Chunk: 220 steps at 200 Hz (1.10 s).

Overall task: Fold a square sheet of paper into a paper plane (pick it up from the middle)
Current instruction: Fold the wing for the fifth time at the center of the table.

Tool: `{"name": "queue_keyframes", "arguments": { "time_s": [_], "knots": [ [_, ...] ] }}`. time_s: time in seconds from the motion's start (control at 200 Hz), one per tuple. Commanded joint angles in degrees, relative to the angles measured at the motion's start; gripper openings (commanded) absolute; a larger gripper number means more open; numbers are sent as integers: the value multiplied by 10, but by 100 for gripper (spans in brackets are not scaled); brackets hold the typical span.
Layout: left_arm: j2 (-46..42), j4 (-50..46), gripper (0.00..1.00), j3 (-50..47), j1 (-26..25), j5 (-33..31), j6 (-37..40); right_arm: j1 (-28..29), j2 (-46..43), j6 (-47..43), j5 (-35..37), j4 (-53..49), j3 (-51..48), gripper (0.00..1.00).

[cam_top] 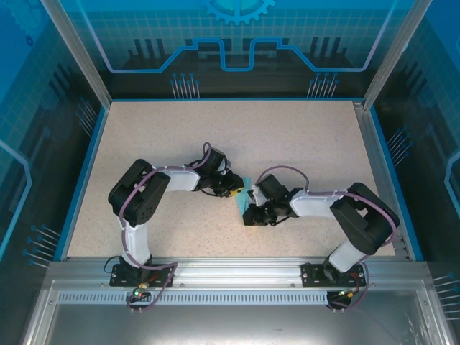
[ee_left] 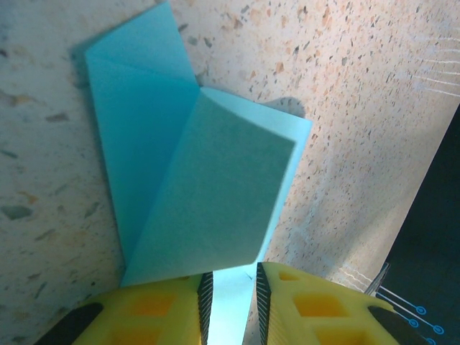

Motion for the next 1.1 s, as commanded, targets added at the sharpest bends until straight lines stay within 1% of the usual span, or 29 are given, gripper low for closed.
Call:
{"name": "queue_keyframes", "arguments": {
  "time_s": [0.0, 0.03, 0.1, 0.18, 0.29, 0.505, 0.755, 0.97, 1.095],
  "knots": [
    [24, -50, 27, -10, -2, -19, 8, 8, -46, -2, 39, -83, -1, 20],
    [25, -50, 27, -10, -2, -18, 8, 6, -59, -2, 46, -86, 2, 22],
    [26, -50, 27, -11, -2, -19, 8, -5, -80, -2, 43, -72, 9, 23],
    [27, -45, 27, -12, -2, -17, 7, -19, -81, 12, 13, -28, 13, 20],
    [27, -45, 27, -12, -2, -16, 5, -22, -46, 34, -25, 26, 35, 14],
    [28, -47, 27, -10, -3, -15, 8, -21, 33, 70, -54, 101, 58, 10],
    [28, -47, 27, -12, -2, -16, 9, -25, 68, 84, -67, 143, 20, 10],
    [27, -48, 27, -10, -2, -16, 7, -25, 72, 85, -80, 154, -24, 11],
    [27, -49, 27, -9, -2, -16, 7, -22, 59, 83, -81, 155, -39, 11]
  ]
}}
